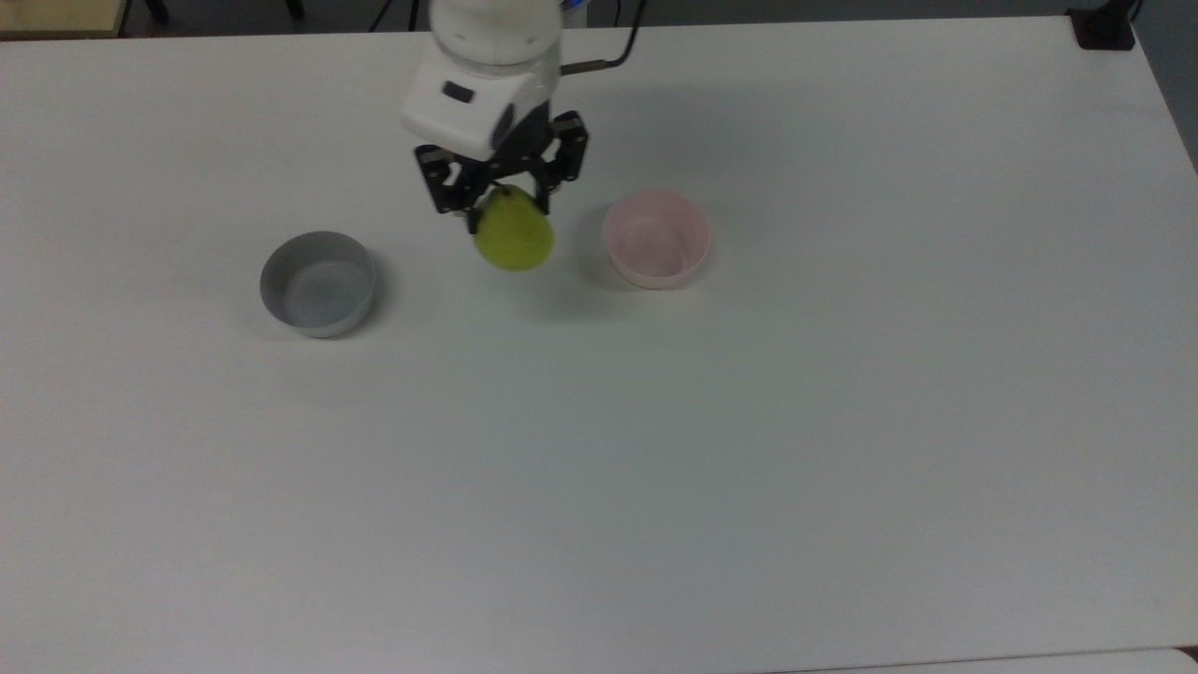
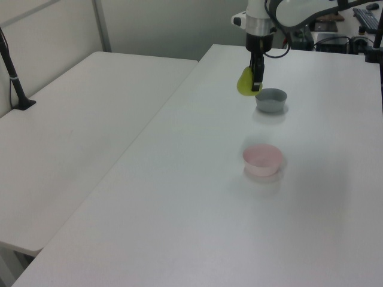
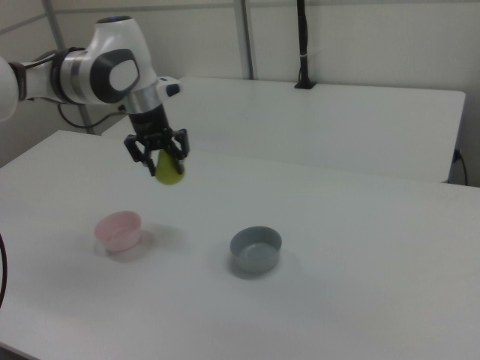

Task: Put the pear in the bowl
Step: 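Lift the green pear up off the table, then carry the pear over the pink bowl and lower it inside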

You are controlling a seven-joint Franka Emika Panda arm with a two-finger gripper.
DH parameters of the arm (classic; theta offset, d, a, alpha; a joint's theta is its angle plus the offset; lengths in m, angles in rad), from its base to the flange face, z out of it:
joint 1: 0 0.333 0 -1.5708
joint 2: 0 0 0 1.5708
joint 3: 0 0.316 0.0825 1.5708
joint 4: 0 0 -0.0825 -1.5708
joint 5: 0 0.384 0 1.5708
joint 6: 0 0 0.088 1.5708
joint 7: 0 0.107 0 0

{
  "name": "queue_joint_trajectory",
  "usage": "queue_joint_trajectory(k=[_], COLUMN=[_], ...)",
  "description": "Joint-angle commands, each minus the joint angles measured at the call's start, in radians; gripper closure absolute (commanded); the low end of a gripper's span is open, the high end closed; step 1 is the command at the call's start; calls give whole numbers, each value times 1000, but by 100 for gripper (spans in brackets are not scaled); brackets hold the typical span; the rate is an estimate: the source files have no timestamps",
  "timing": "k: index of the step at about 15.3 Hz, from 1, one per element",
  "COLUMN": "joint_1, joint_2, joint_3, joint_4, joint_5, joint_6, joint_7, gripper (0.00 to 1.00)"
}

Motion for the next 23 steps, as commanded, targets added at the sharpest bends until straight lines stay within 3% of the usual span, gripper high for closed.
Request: queue_joint_trajectory(k=[1, 8, 14, 20, 23], joint_1=[105, 223, 217, 213, 211], joint_2=[-17, -6, 68, 114, 112], joint_3=[6, 12, 76, 78, 78], joint_4=[-7, -39, -87, -128, -168], joint_5=[7, 1, -25, -43, -66], joint_6=[-52, -57, -25, 32, 72], joint_7=[92, 160, 193, 195, 193], gripper=[77, 75, 75, 75, 67])
